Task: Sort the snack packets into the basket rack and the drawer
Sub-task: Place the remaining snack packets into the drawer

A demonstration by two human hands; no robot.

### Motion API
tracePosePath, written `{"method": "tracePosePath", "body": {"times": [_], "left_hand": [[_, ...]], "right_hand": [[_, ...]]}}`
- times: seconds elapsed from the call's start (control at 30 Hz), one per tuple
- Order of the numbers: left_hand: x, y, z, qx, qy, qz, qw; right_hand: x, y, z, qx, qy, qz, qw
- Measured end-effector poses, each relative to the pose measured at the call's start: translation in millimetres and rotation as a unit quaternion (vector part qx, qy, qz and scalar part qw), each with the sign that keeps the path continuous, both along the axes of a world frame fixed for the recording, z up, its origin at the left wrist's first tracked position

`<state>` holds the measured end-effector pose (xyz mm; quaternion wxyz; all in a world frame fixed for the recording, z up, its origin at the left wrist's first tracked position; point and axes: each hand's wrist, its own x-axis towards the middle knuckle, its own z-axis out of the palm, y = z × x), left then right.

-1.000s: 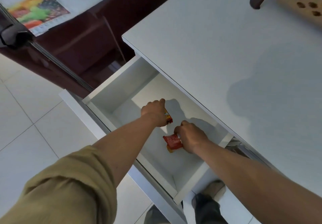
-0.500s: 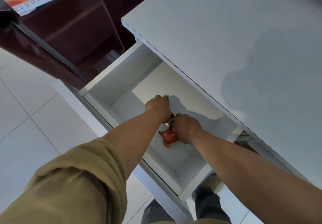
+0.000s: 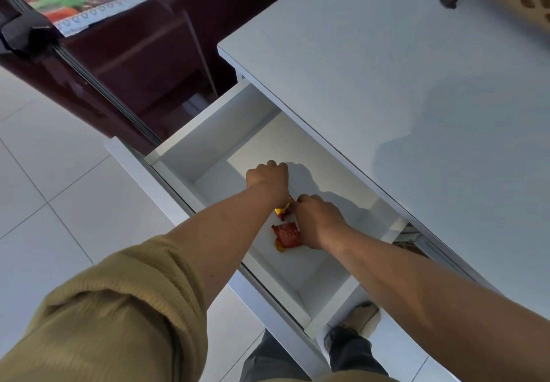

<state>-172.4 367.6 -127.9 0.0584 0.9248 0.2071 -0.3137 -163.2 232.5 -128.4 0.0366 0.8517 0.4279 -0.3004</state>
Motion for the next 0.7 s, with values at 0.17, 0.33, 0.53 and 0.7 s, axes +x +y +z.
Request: {"method": "tracePosePath", "body": {"times": [0.17,0.33,0.53,0.7], "left_hand": [[-2.8,-4.7,54.3,-0.011,-0.087,-0.021,0.996],[-18.4,-29.8,119.9,-0.059,-0.176,-0.016,0.982],[-6.0,-84.7,193.1,-0.119,-0.357,-0.030,0.926],[39.6,-145.9,216.8,-0.123,-0.435,-0.073,0.889]], "right_hand": [[-5.4,-9.1,42.3,0.079,-0.053,0.034,0.995],[-16.1,-32.8,99.7,0.183,-0.093,0.020,0.979],[-16.3,-93.3,155.5,0.278,-0.130,-0.037,0.951],[27.4,-182.0,177.5,0.286,-0.152,-0.142,0.935]]}}
